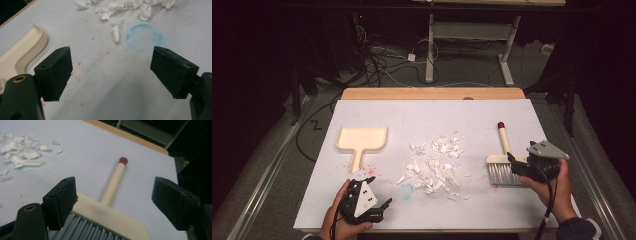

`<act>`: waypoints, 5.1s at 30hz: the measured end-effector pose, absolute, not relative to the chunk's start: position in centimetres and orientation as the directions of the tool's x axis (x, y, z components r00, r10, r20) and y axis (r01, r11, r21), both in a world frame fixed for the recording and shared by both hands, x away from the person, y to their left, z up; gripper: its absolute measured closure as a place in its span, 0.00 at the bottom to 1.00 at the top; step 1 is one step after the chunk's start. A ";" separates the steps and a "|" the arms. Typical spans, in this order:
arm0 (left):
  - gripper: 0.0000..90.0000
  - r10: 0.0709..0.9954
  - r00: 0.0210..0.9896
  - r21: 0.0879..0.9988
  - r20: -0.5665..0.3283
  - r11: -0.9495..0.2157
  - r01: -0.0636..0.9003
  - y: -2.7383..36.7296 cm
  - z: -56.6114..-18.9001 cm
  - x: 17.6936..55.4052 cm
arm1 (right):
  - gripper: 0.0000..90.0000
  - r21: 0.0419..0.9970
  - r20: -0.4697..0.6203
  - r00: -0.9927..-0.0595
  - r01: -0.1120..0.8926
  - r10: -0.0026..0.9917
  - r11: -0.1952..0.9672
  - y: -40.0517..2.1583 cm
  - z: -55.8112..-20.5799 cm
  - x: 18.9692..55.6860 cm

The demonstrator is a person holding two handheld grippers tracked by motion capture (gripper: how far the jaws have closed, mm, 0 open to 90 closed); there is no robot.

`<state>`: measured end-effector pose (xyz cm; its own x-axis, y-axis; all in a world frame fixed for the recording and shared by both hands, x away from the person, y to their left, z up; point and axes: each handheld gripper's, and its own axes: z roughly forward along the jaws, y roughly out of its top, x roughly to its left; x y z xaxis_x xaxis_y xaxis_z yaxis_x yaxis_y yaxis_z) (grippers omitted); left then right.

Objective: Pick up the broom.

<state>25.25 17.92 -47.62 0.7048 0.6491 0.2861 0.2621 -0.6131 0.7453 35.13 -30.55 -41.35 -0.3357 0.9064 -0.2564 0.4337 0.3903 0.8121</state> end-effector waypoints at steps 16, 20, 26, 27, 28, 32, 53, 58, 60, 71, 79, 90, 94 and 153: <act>0.19 0.643 0.712 0.740 0.283 -0.618 0.264 18.1 -47.7 25.3 | 0.51 0.543 -0.073 -0.295 0.790 0.953 0.286 -29.5 -45.5 45.3; 0.19 0.638 0.716 0.736 0.284 -0.623 0.263 18.0 -47.8 25.3 | 0.62 0.549 -0.048 -0.304 0.788 0.952 0.279 -29.2 -45.4 45.4; 0.19 0.632 0.720 0.732 0.287 -0.629 0.261 17.8 -47.8 25.3 | 0.79 0.545 -0.056 -0.341 0.777 0.938 0.315 -28.7 -45.4 45.4; 0.19 0.631 0.721 0.732 0.286 -0.630 0.261 17.7 -47.8 25.3 | 0.79 0.542 -0.062 -0.345 0.776 0.936 0.322 -28.6 -45.4 45.4; 0.19 0.632 0.721 0.733 0.285 -0.628 0.262 17.7 -47.8 25.3 | 0.79 0.542 -0.062 -0.345 0.776 0.936 0.322 -28.6 -45.4 45.4; 0.19 0.628 0.724 0.729 0.285 -0.632 0.262 17.6 -47.9 25.3 | 0.79 0.547 -0.062 -0.354 0.770 0.933 0.328 -28.7 -45.4 45.4; 0.19 0.680 0.703 0.779 0.208 -0.550 0.301 17.6 -47.0 25.3 | 0.80 0.824 -0.021 -0.442 0.500 0.897 0.266 -31.6 -39.8 37.7; 0.19 0.662 0.739 0.836 0.122 -0.470 0.282 15.4 -45.0 25.3 | 0.80 0.867 -0.022 -0.477 0.429 0.878 0.255 -31.4 -37.9 34.9; 0.19 0.640 0.761 0.850 0.108 -0.456 0.263 14.2 -44.2 25.3 | 0.79 0.877 -0.028 -0.479 0.410 0.877 0.252 -31.3 -37.6 34.5; 0.21 0.480 0.877 0.914 0.020 -0.364 0.178 4.5 -40.1 26.3 | 0.79 0.907 -0.103 -0.567 0.283 0.817 0.311 -25.2 -35.7 31.6; 0.27 0.483 0.875 0.930 -0.015 -0.315 0.189 -0.7 -41.3 27.3 | 0.79 0.943 -0.095 -0.602 0.201 0.793 0.265 -21.2 -36.5 30.0; 0.62 0.497 0.861 0.924 -0.108 -0.270 0.272 0.3 -42.6 28.6 | 0.79 0.948 -0.128 -0.627 0.151 0.768 0.281 -18.7 -36.9 28.3; 0.68 0.497 0.855 0.914 -0.146 -0.264 0.310 1.0 -42.9 29.3 | 0.79 0.950 -0.133 -0.629 0.141 0.766 0.280 -18.7 -36.9 28.0; 0.23 0.439 0.853 0.810 0.282 -0.585 0.033 9.7 -40.8 26.4 | 0.75 0.843 -0.070 -0.931 0.137 0.358 0.520 -22.4 -38.9 29.1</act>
